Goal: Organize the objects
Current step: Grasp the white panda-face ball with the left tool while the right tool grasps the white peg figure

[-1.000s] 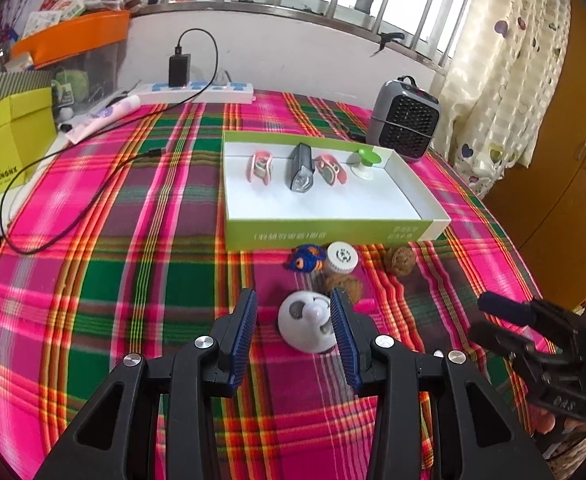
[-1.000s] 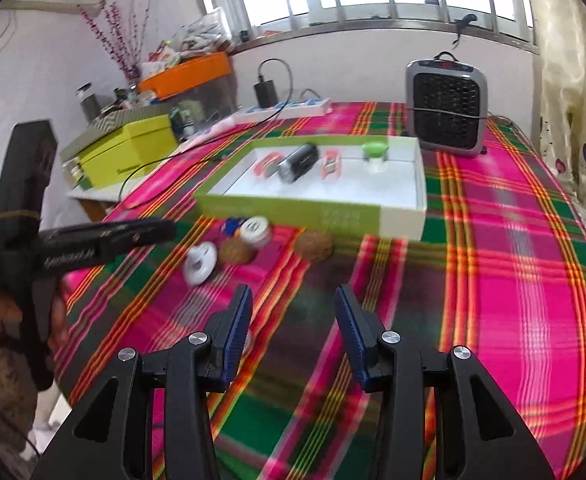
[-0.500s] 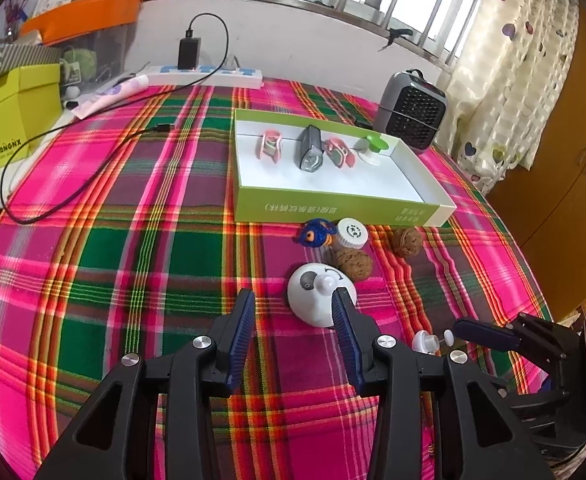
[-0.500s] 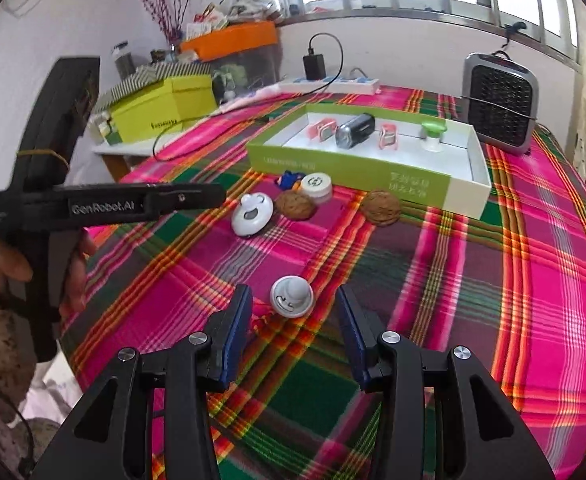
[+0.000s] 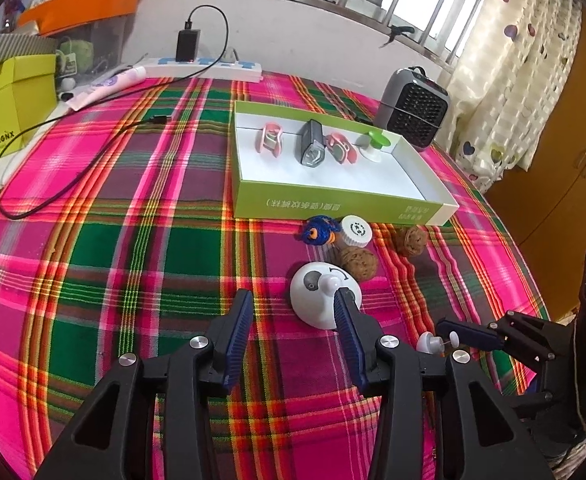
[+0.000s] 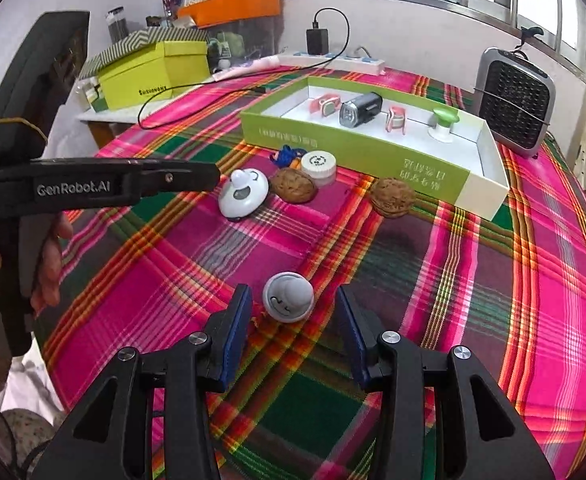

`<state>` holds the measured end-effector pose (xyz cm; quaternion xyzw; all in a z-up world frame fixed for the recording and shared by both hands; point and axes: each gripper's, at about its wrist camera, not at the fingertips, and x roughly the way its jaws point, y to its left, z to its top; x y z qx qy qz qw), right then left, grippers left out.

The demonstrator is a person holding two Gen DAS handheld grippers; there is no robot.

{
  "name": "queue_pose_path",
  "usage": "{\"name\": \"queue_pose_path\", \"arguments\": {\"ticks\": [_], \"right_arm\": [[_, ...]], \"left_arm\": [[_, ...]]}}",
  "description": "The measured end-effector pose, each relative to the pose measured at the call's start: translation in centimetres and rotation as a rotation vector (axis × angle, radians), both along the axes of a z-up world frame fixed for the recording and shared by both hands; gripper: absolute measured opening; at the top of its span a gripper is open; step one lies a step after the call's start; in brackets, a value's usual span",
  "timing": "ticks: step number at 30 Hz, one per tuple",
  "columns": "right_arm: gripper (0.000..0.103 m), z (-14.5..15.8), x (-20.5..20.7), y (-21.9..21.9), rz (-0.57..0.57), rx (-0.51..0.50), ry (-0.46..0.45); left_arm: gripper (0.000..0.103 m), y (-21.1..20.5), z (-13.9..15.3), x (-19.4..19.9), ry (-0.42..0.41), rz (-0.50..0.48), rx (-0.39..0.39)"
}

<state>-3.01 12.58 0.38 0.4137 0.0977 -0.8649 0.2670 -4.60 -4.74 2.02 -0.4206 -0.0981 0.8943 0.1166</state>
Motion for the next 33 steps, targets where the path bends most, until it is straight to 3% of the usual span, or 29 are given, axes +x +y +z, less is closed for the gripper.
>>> {"name": "queue_pose_path", "arguments": {"ticks": [10, 18, 33], "right_arm": [[0.043, 0.1, 0.0, -0.4, 0.012, 0.025, 0.008], [0.026, 0.2, -0.2, -0.5, 0.022, 0.036, 0.016], [0.026, 0.5, -1.1, 0.4, -0.018, 0.024, 0.028]], "left_arm": [[0.043, 0.4, -0.1, -0.4, -0.004, -0.02, 0.011], [0.044, 0.7, -0.3, -0.7, -0.012, -0.037, 0.017], [0.046, 1.8, -0.8, -1.5, -0.034, -0.073, 0.01]]}}
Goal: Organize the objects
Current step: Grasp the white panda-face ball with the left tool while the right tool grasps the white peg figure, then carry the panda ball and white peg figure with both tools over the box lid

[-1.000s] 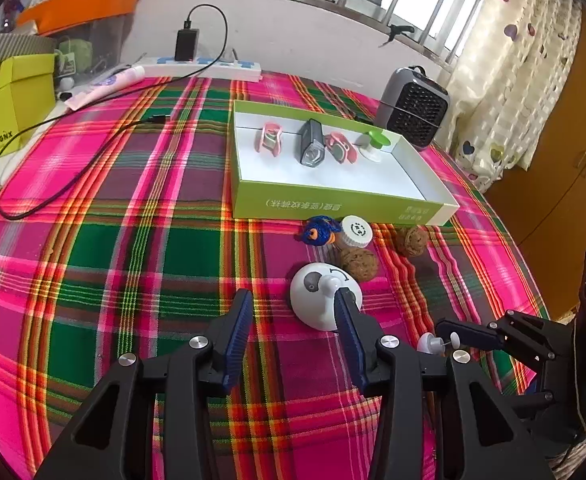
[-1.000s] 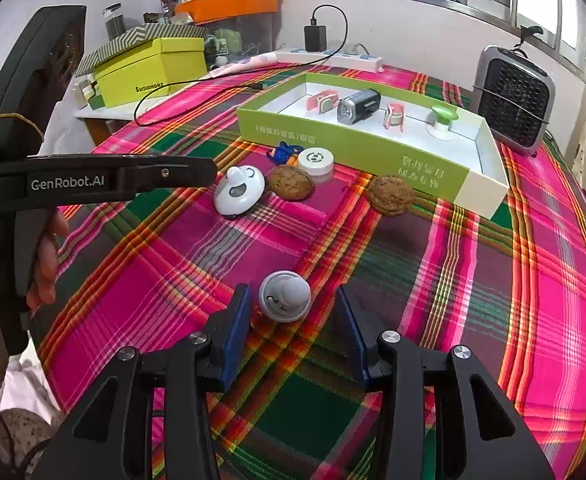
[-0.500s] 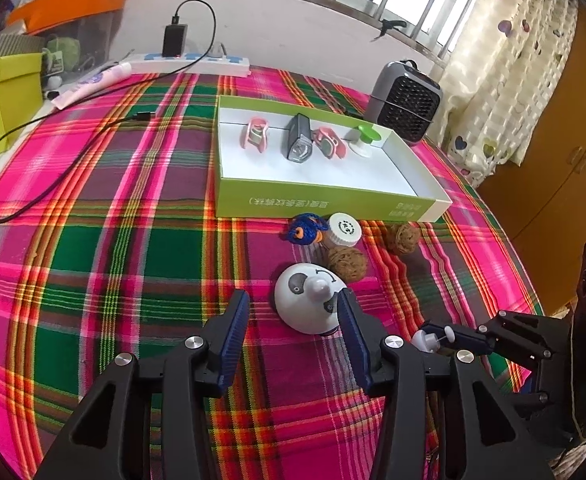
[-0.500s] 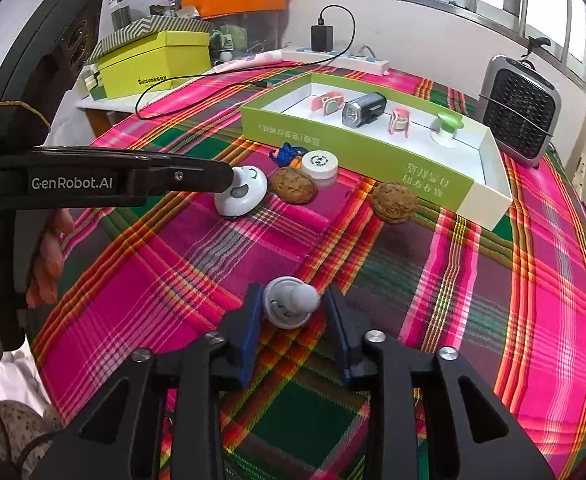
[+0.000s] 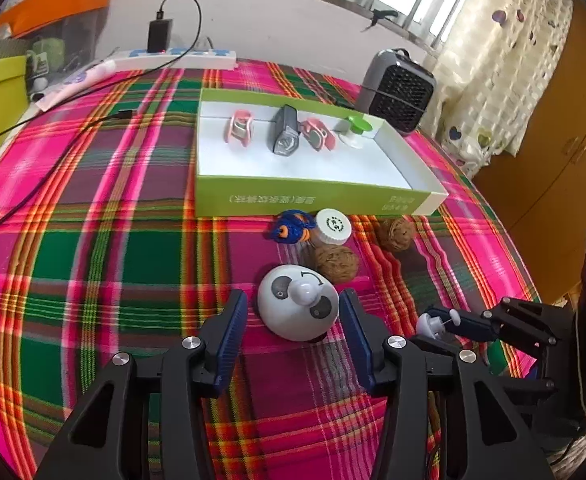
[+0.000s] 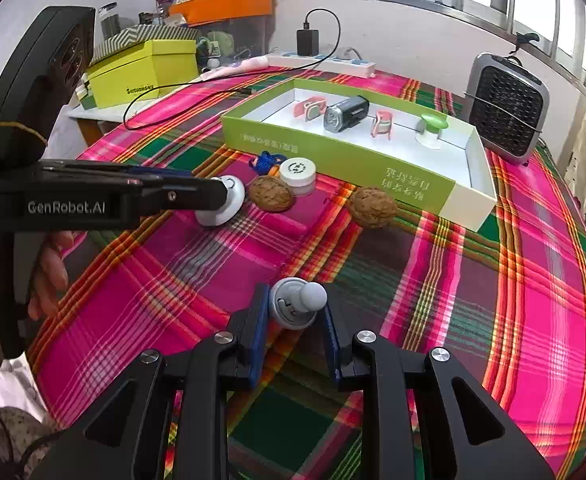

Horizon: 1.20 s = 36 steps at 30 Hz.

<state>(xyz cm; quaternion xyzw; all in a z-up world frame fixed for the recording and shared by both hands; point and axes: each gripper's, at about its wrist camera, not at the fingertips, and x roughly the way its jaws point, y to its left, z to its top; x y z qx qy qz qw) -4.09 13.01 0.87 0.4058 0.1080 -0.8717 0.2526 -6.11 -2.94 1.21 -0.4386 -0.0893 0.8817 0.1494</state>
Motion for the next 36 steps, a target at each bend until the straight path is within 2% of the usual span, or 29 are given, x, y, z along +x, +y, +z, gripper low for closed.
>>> {"name": "queue_pose_path", "arguments": {"ticks": [36], "right_arm": [[0.025, 0.33, -0.7, 0.98, -0.027, -0.022, 0.008]], "left_arm": [[0.044, 0.36, -0.27, -0.93, 0.005, 0.026, -0.001]]}}
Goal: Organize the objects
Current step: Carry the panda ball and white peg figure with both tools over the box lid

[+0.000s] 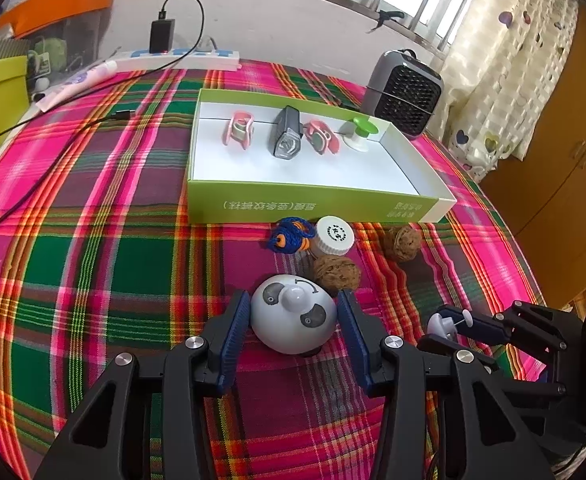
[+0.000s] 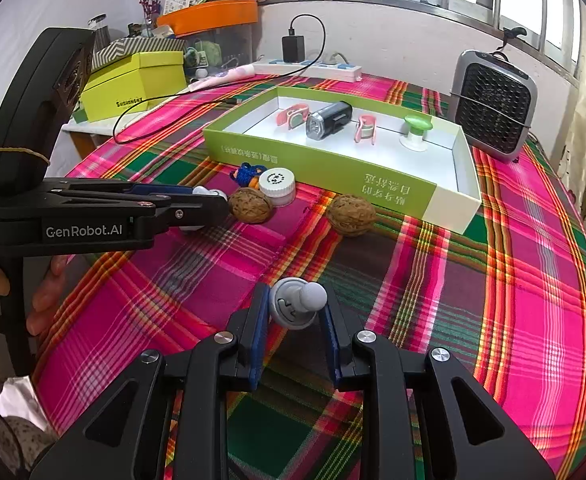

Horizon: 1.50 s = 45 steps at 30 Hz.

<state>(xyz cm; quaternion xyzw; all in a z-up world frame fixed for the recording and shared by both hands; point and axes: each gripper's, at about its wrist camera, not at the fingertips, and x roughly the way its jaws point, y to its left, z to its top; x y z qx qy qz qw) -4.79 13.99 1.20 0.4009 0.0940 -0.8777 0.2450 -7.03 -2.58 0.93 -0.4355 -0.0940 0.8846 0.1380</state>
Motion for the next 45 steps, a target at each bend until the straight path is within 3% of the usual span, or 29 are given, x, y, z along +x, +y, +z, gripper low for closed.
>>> {"name": "queue_pose_path", "arguments": {"ticks": [16, 45], "right_arm": [[0.026, 0.1, -0.1, 0.2, -0.005, 0.001, 0.005], [0.026, 2.6, -1.0, 0.2, -0.016, -0.036, 0.063]], "left_arm": [[0.044, -0.3, 0.2, 0.2, 0.007, 0.006, -0.002], [0.044, 0.1, 3.3, 0.2, 0.066, -0.003, -0.007]]}}
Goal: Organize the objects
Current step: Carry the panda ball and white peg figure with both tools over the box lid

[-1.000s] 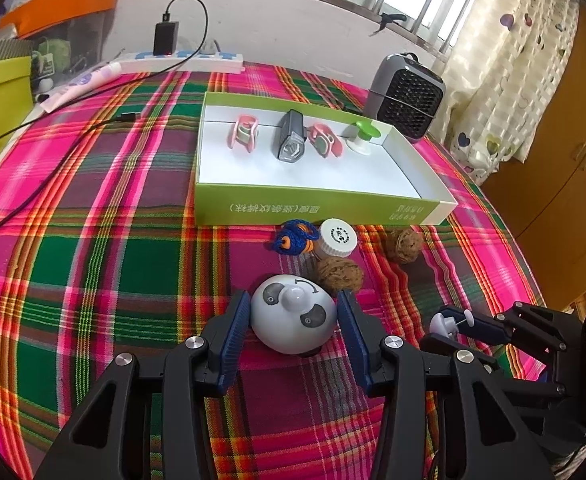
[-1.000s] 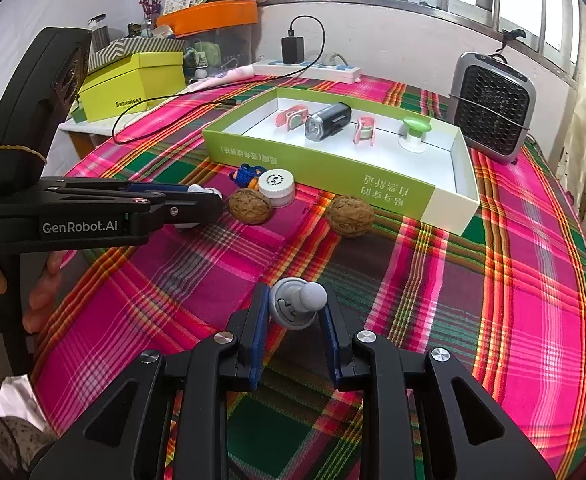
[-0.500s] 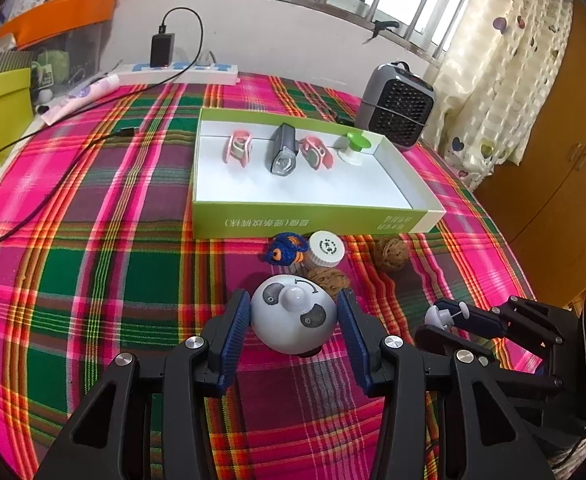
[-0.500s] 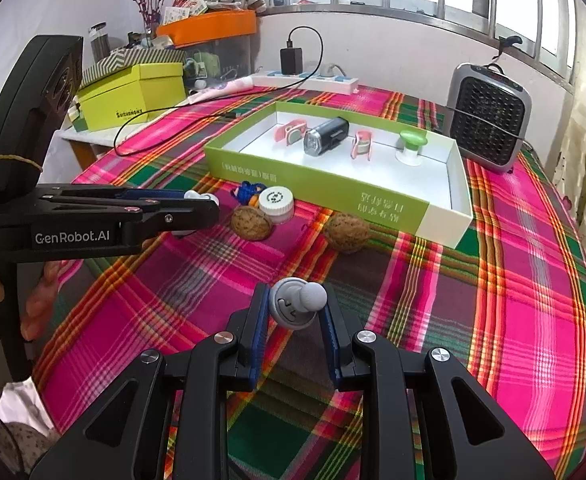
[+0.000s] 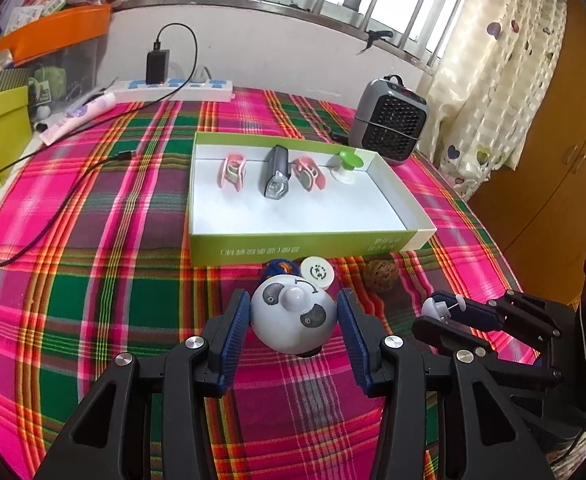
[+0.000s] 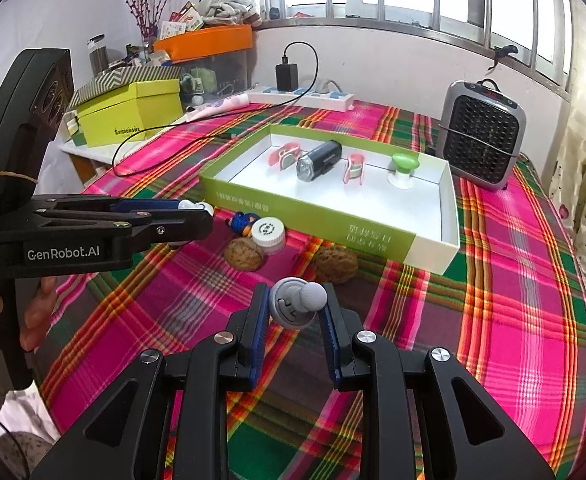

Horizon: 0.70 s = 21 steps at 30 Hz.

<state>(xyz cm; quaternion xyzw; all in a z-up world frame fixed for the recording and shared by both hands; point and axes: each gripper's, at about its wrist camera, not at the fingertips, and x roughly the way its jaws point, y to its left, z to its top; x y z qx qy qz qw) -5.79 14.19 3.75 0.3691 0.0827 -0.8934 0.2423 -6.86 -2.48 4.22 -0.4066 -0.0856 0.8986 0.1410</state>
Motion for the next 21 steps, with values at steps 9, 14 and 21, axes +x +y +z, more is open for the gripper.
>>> {"name": "queue_pose_path", "arguments": {"ticks": [9, 14, 21], "right_arm": [[0.026, 0.8, -1.2, 0.0, -0.009, -0.013, 0.011], [0.026, 1.1, -2.4, 0.1, -0.018, -0.015, 0.015], [0.026, 1.8, -4.5, 0.4, -0.035, -0.026, 0.024]], "left_arm": [[0.044, 0.0, 0.8, -1.1, 0.011, 0.007, -0.001], [0.044, -0.1, 1.0, -2.1, 0.012, 0.014, 0.0], [0.044, -0.2, 1.3, -4.0, 0.015, 0.018, 0.0]]}}
